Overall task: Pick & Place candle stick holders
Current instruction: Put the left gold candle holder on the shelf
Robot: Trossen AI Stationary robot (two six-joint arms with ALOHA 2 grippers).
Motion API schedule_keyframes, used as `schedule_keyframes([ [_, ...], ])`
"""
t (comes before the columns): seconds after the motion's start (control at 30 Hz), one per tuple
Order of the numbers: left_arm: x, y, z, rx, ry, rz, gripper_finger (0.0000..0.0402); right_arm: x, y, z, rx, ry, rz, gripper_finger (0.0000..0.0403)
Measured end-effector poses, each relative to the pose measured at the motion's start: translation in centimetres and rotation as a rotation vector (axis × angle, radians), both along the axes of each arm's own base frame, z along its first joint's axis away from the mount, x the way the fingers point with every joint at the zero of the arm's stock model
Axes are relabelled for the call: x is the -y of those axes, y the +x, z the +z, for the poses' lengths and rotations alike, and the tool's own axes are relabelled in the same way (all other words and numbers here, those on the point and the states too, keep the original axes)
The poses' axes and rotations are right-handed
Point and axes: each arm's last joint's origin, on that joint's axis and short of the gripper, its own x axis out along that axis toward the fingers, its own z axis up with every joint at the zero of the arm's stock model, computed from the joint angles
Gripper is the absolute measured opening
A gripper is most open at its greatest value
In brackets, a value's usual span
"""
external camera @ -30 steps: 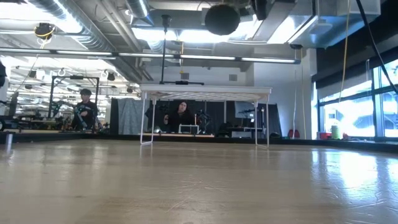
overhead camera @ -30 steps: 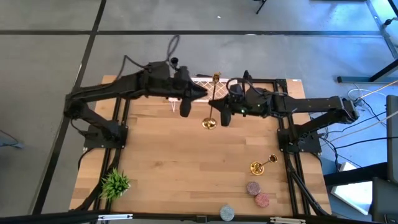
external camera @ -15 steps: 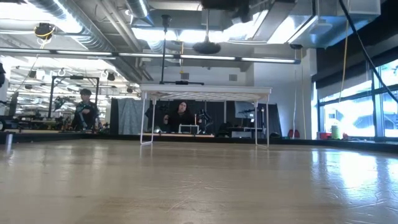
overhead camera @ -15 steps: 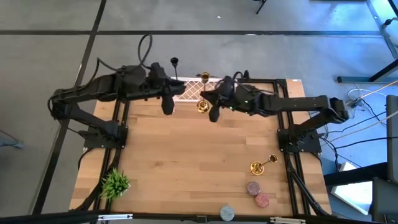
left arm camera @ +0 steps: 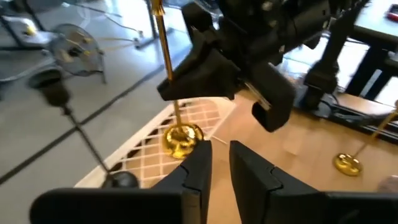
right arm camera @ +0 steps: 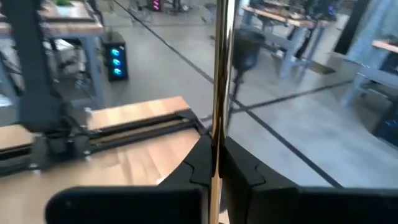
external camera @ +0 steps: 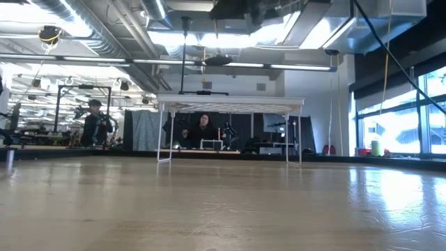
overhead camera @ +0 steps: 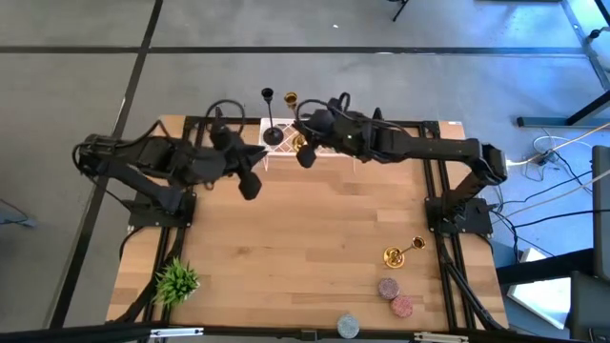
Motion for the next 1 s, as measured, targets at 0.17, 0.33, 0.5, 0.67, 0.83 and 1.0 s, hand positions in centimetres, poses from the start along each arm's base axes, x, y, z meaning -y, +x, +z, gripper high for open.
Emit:
schedule_keyframes([
  [0.17, 1.7, -1.3, -0.3, 0.024, 0.057, 0.105, 0.0019, 1.4, 0.1, -0.5, -0.013, 0.071, -0.04, 0.0016],
  [0.33, 2.8, -3.1, -0.9, 0.063, 0.079, 0.199, 0.0002, 2.8, -0.1, -0.3, 0.022, 0.119, -0.02, 0.0016],
  [0.5, 3.5, -4.8, -1.6, 0.133, 0.077, 0.267, 0.0004, 3.8, -0.2, -0.2, 0.021, 0.103, 0.057, 0.0016],
  [0.67, 3.9, -6.3, -1.9, 0.219, 0.072, 0.29, 0.0002, 5.4, -0.2, -0.1, 0.04, 0.082, 0.078, 0.0016],
  [0.83, 4.5, -7.0, -2.0, 0.303, 0.059, 0.282, 0.0003, 7.5, -0.3, -0.7, 0.037, 0.083, 0.029, 0.0016],
  [1.0, 5.3, -7.0, -3.4, 0.4, 0.048, 0.278, 0.0001, 9.2, 0.3, -1.8, 0.063, 0.097, 0.017, 0.0016],
])
